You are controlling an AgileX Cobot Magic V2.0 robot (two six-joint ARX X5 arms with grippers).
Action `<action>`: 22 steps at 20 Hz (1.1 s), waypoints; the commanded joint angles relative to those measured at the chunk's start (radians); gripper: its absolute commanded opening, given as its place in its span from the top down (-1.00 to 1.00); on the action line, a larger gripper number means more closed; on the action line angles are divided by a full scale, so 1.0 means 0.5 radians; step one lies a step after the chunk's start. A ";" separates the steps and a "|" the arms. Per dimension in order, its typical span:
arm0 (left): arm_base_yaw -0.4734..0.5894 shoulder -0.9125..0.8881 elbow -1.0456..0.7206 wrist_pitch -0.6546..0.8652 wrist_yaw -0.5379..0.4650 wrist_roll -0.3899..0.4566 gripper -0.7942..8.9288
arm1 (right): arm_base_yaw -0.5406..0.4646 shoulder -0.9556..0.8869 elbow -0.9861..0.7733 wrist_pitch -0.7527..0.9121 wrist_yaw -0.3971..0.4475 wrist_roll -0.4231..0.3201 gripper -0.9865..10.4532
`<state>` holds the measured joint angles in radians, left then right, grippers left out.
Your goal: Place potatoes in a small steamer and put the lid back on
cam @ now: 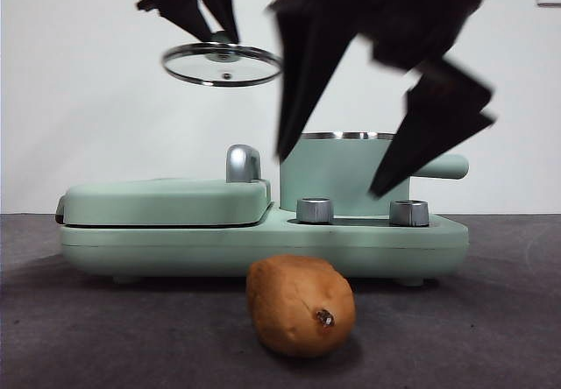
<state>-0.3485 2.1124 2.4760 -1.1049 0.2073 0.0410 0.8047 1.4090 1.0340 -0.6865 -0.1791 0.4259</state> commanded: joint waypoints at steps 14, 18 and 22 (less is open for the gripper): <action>0.272 -0.039 0.085 0.040 0.005 -0.014 0.67 | 0.142 0.632 0.083 0.134 -0.061 0.037 0.45; 0.278 -0.039 0.085 0.040 0.005 -0.014 0.67 | 0.105 0.615 0.259 -0.014 -0.081 0.012 0.60; 0.294 -0.039 0.085 0.041 0.005 -0.014 0.67 | -0.027 0.616 0.843 -0.513 -0.051 -0.127 0.60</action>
<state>-0.2028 2.1059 2.4760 -1.1053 0.2077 0.0368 0.7856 1.7096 1.4239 -0.9386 -0.2089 0.3912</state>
